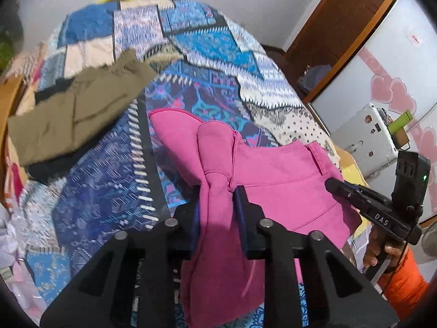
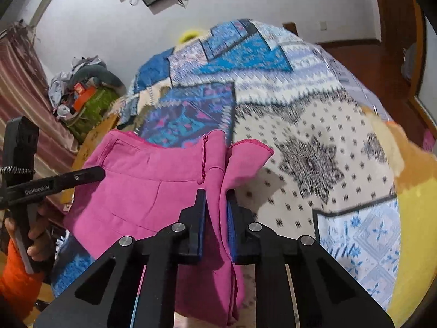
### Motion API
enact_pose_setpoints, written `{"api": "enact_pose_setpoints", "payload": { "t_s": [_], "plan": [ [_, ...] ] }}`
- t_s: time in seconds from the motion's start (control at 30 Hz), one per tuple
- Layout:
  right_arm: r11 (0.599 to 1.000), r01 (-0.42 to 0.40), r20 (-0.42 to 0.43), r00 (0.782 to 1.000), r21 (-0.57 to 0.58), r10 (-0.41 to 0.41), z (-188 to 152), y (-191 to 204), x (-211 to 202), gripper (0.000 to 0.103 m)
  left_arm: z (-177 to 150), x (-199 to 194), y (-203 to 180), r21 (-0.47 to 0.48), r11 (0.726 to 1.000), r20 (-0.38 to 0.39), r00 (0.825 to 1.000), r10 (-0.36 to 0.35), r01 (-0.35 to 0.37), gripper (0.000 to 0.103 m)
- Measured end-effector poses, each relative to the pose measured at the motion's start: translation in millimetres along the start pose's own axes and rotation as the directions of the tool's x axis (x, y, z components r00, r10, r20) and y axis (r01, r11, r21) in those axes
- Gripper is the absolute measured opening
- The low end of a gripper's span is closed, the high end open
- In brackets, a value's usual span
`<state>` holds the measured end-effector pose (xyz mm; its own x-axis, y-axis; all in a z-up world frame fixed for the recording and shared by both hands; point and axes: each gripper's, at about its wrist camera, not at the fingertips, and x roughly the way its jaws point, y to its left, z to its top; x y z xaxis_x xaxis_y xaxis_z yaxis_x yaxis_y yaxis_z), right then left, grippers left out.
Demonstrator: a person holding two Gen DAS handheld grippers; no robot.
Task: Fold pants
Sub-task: 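Lift the folded pink pants with both tools and carry them onto the olive pants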
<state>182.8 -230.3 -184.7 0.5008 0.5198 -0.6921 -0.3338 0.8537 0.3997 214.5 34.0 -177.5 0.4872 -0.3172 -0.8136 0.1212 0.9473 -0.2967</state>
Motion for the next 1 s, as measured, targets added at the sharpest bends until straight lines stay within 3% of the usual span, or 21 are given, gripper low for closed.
{"api": "enact_pose_setpoints", "payload": {
  "t_s": [0.3, 0.6, 0.8, 1.0],
  "plan": [
    [0.99, -0.03, 0.088, 0.995, -0.137, 0.043, 43, 58, -5, 0.011, 17, -57, 16, 0.015, 0.996, 0.164, 0.983, 0.084, -0.088, 0.02],
    [0.961, -0.084, 0.133, 0.984, -0.264, 0.122, 91, 125, 18, 0.011, 45, -116, 71, -0.046, 0.981, 0.303, 0.934, 0.191, -0.186, 0.02],
    [0.94, -0.128, 0.11, 0.979, -0.315, 0.17, 118, 164, 55, 0.011, 64, -134, 113, -0.088, 0.961, 0.344, 0.898, 0.276, -0.262, 0.02],
    [0.927, -0.158, 0.079, 0.977, -0.34, 0.196, 141, 193, 101, 0.011, 77, -129, 163, -0.148, 0.946, 0.327, 0.888, 0.323, -0.29, 0.02]
  ]
}}
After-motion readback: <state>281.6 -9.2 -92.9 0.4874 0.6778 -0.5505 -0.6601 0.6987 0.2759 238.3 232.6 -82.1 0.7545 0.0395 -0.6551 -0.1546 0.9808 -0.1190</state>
